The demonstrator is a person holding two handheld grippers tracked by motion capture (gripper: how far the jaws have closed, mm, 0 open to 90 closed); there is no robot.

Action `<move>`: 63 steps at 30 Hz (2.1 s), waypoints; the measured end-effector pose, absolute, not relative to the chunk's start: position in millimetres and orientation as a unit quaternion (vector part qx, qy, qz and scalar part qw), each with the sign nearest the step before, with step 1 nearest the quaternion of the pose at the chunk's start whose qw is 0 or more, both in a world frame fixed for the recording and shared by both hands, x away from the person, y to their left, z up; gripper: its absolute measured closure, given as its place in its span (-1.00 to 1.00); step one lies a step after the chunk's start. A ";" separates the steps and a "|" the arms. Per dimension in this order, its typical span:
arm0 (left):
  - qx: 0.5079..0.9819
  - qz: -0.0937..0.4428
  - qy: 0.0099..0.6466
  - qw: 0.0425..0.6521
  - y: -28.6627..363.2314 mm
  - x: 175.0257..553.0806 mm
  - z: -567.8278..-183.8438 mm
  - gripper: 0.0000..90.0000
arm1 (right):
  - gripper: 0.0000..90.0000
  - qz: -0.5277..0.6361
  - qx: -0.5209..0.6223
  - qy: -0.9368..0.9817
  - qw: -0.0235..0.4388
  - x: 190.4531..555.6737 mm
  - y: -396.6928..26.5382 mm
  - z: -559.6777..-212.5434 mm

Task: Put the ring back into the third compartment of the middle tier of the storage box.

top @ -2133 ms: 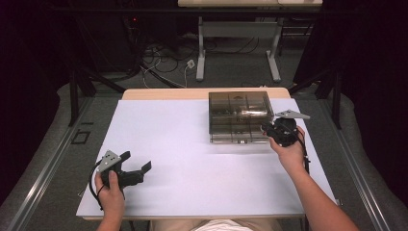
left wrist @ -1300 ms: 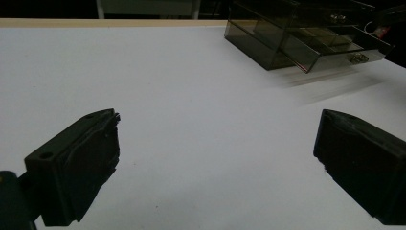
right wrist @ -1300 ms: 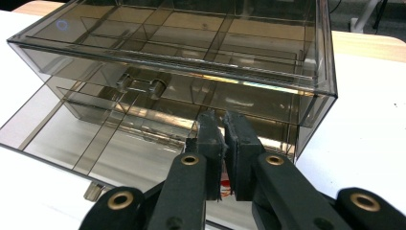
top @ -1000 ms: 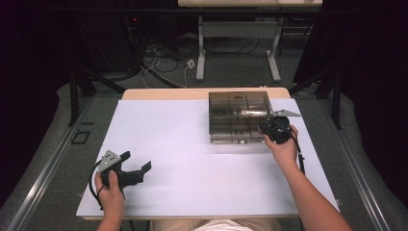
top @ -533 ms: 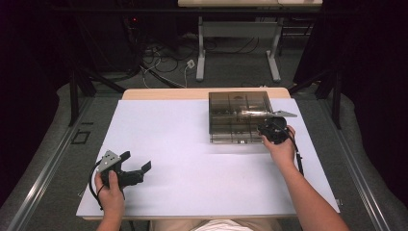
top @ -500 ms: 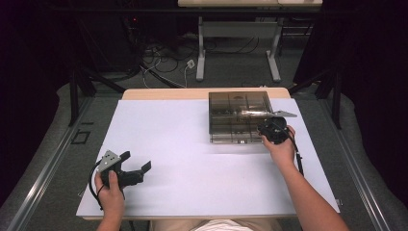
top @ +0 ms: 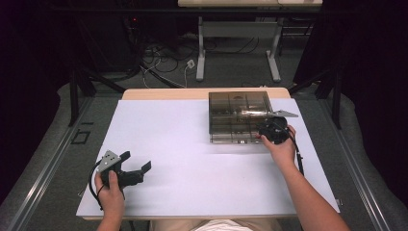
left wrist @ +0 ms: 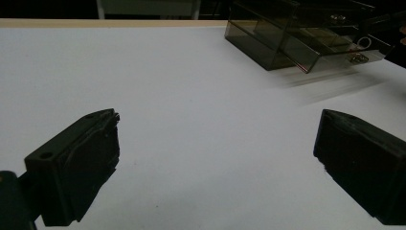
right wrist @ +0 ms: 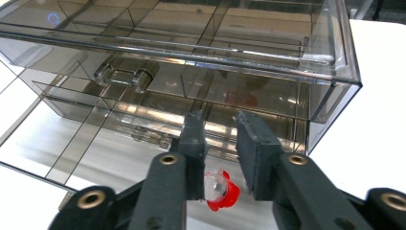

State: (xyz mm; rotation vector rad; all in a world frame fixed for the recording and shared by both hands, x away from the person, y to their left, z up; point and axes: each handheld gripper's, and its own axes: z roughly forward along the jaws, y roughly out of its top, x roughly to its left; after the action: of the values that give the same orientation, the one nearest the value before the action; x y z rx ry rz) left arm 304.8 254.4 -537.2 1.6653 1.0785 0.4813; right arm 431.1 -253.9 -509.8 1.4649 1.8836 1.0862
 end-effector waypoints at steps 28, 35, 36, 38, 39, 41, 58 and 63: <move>0.692 0.201 0.457 0.522 255.6 304.0 -537.8 -0.96 | -0.29 0.432 0.531 0.690 0.233 421.7 -249.5 -502.6; 0.692 0.200 0.458 0.521 256.0 303.7 -538.5 -0.96 | -0.51 0.432 0.526 0.696 0.228 417.8 -246.7 -501.1; 0.692 0.200 0.458 0.521 255.9 303.7 -538.4 -0.96 | -0.55 0.432 0.526 0.698 0.223 416.7 -246.6 -500.5; 0.693 0.200 0.457 0.521 255.8 303.6 -538.2 -0.96 | -0.61 0.434 0.522 0.701 0.217 414.6 -246.8 -499.3; 0.693 0.200 0.457 0.521 255.8 303.5 -538.2 -0.96 | -0.63 0.436 0.521 0.701 0.215 412.5 -246.9 -498.4; 0.693 0.200 0.457 0.520 255.7 303.6 -538.3 -0.96 | -0.66 0.447 0.516 0.698 0.217 408.9 -247.4 -497.2; 0.694 0.199 0.455 0.521 254.4 302.8 -538.4 -0.96 | -1.00 0.451 0.490 0.708 0.234 372.9 -245.5 -495.5; 0.696 0.199 0.453 0.521 254.4 302.8 -538.5 -0.96 | -1.00 0.447 0.481 0.715 0.241 360.0 -244.1 -495.4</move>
State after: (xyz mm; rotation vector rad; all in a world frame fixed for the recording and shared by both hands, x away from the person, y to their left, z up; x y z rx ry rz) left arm 302.8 254.4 -538.5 1.6668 1.0843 0.4758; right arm 360.0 -244.1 -495.4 1.3154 1.9549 1.2214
